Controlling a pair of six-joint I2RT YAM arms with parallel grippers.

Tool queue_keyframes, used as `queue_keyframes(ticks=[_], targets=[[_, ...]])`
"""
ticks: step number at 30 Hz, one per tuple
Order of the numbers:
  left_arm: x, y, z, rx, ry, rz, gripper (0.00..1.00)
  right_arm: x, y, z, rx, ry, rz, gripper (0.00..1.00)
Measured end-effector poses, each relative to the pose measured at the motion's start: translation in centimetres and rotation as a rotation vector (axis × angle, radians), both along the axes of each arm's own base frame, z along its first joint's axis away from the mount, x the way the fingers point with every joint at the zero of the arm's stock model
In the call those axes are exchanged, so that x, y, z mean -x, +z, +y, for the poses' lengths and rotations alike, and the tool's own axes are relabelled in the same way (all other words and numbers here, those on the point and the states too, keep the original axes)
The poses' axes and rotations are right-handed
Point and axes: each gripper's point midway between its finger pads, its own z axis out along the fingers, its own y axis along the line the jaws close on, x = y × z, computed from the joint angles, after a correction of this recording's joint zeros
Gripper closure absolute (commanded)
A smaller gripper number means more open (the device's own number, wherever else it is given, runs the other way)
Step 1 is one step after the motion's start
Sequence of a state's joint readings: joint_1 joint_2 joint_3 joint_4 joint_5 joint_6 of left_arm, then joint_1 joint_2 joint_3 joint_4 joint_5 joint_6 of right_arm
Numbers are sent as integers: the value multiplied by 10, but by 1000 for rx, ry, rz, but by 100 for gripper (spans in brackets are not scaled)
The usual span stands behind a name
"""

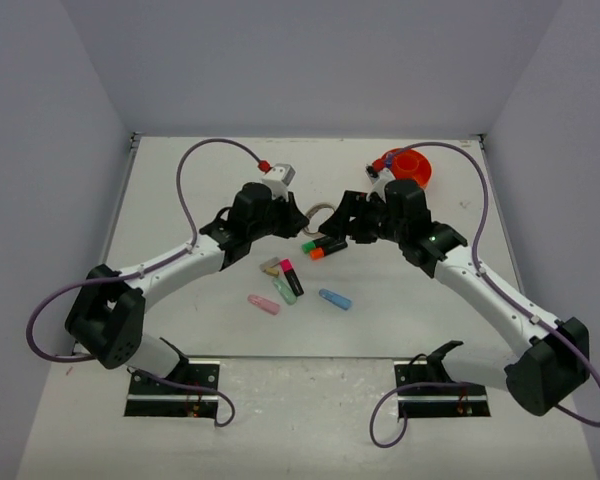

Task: Sort the stationery into containers
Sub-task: Pick up the stationery from the center of the board, then place the stationery in the storage box.

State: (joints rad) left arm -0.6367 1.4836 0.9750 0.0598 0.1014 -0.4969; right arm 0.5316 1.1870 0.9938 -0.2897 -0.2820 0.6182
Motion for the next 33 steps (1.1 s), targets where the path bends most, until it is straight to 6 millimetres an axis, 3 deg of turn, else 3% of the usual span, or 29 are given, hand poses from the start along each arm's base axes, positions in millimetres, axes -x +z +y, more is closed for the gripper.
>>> queue_keyframes(ticks=[6,9,13,15,16,20,25,29,31,33], targets=[[27,-7,-21,41,-129,22,100,-4,-10,8,-20,-3,53,48],[32,-6,-25,68,-159,16,100,-6,-8,6,-21,-20,50,66],[32,-3,-28,90,-174,0,100,-9,-7,0,-9,-57,44,70],[32,-1,-29,97,-178,-9,100,-8,-6,-3,-5,-68,38,95],[32,0,-29,100,-179,-12,98,-8,-5,-4,-4,-73,34,100],[32,4,-31,111,-188,-21,1,-8,-2,-9,-2,-92,16,100],[26,-7,-15,25,-87,39,0,-15,2,-30,8,-150,13,100],[21,5,13,-73,44,51,0,-52,12,-86,15,-352,7,100],[33,16,36,-111,96,52,0,-78,33,-120,1,-482,-31,100],[46,42,57,-109,131,10,0,-98,58,-147,-14,-588,-82,100]])
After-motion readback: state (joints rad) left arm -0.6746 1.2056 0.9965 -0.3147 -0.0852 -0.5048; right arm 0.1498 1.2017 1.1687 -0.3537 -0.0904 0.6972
